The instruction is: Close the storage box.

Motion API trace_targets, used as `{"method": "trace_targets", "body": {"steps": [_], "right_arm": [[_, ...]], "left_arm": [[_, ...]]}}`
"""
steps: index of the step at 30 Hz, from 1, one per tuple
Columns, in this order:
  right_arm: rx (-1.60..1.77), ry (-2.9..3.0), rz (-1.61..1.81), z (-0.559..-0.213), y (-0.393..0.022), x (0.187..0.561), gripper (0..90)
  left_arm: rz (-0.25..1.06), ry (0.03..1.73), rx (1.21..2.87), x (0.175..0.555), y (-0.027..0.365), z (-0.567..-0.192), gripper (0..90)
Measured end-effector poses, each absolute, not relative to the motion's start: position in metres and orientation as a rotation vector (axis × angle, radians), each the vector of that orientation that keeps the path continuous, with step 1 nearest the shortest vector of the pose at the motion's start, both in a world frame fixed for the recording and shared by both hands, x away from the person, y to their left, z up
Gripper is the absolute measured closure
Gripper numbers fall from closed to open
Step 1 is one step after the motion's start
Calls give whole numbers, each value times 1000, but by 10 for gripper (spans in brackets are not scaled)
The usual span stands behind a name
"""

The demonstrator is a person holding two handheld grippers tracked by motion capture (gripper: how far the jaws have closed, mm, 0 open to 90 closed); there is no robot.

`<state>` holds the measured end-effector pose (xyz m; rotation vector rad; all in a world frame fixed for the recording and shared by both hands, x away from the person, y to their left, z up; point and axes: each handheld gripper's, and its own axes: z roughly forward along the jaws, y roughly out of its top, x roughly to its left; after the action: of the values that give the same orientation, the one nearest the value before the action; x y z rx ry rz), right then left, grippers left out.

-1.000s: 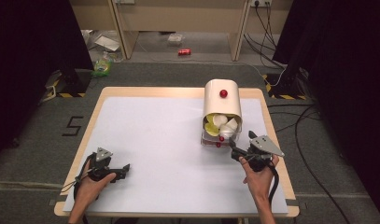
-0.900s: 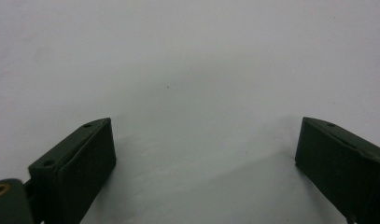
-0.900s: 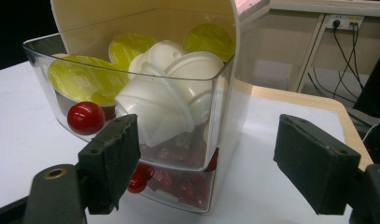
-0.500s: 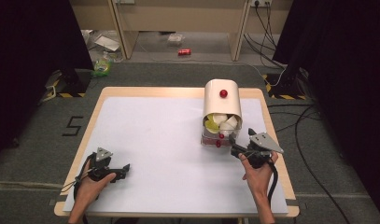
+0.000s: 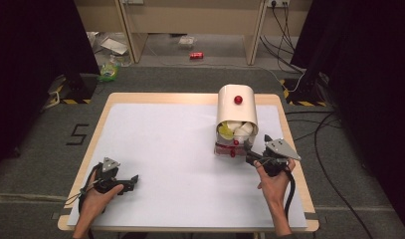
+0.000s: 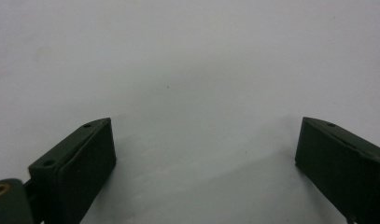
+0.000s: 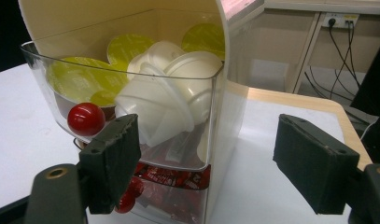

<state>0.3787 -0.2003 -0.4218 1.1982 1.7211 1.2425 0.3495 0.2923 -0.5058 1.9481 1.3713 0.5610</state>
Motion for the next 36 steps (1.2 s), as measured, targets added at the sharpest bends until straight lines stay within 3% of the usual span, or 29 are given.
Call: {"method": "trace_targets", "body": {"steps": [17, 24, 36], "right_arm": [[1202, 1711, 1238, -421, -201, 384, 212], [1227, 1717, 1252, -421, -203, 381, 272], [1268, 1725, 1236, -424, -222, 370, 255]], "left_arm": [[562, 1372, 1948, 350, 292, -506, 41], [562, 1371, 1947, 349, 292, -506, 41], [558, 1371, 1947, 349, 293, -506, 42]]}}
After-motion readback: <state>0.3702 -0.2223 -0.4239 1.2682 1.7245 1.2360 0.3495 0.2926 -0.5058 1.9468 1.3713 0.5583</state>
